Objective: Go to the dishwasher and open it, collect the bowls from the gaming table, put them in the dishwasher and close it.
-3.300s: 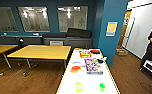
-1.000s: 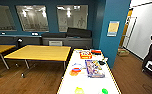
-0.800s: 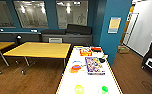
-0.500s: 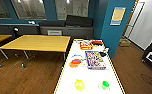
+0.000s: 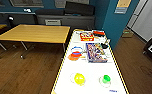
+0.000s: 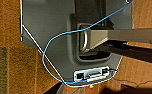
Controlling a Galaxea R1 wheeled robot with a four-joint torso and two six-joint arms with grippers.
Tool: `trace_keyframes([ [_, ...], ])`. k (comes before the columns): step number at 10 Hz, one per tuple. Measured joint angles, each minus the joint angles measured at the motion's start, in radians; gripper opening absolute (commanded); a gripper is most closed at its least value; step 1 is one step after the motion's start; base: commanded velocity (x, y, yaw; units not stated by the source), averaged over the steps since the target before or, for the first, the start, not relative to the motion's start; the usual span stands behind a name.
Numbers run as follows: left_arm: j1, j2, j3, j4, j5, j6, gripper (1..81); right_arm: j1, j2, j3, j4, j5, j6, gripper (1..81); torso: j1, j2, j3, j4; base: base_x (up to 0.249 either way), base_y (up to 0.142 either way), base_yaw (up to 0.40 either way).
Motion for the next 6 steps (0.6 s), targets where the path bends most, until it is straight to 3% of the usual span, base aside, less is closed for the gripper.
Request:
trace_keyframes([
  [3, -0.004, 0.003, -0.009, 0.000, -0.002, 0.000, 81.1, 0.215, -0.066, 0.040, 0.002, -0.073, 0.071, 81.1, 0.000, 0.001, -0.005, 0.000, 0.000, 0.000, 0.000],
  [6, -0.003, 0.003, -0.009, -0.001, -0.001, 0.000, 81.1, 0.414, -0.085, 0.056, 0.002, -0.210, 0.148, 81.1, 0.000, 0.001, -0.005, 0.000, 0.000, 0.000, 0.000],
])
